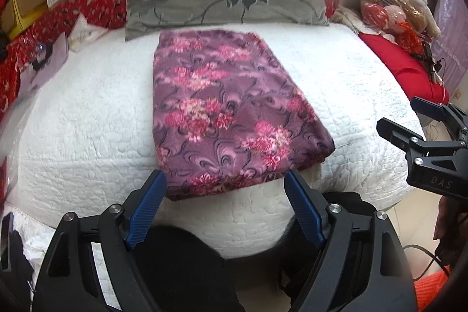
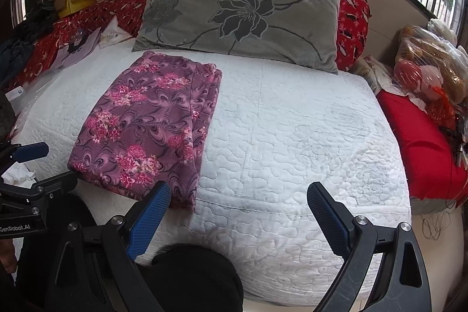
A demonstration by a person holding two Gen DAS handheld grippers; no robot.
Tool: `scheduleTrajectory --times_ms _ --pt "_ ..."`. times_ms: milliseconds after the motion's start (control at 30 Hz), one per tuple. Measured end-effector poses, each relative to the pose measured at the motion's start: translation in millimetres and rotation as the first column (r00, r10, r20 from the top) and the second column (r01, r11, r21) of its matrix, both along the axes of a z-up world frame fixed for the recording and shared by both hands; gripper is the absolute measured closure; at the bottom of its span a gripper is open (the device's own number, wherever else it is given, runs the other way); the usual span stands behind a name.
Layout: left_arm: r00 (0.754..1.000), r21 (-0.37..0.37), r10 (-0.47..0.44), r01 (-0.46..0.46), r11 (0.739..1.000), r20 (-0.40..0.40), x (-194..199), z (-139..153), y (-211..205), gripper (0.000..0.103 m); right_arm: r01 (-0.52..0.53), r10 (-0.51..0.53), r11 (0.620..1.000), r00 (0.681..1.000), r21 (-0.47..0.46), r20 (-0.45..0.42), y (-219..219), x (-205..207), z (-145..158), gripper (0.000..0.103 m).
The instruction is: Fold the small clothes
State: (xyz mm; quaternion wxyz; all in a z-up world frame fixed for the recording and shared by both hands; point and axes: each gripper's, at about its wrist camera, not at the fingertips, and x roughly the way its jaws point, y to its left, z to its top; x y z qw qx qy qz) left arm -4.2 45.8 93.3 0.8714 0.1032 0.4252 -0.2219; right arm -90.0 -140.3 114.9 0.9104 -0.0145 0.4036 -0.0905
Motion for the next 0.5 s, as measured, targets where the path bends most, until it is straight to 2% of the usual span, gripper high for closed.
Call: scheduleTrajectory --times_ms 333,500 --pt "1.0 0.045 0.002 -0.003 0.999 0.023 -7 1 -5 0.02 0.028 -0.026 0.998 0.999 -0.058 0.021 0 -7 4 0.007" --pt "0.999 0.063 0.008 -0.01 0.998 0.035 -11 0 -6 0.02 0.04 -0.037 0.996 0.999 -0.084 0.034 -3 -11 5 0.003"
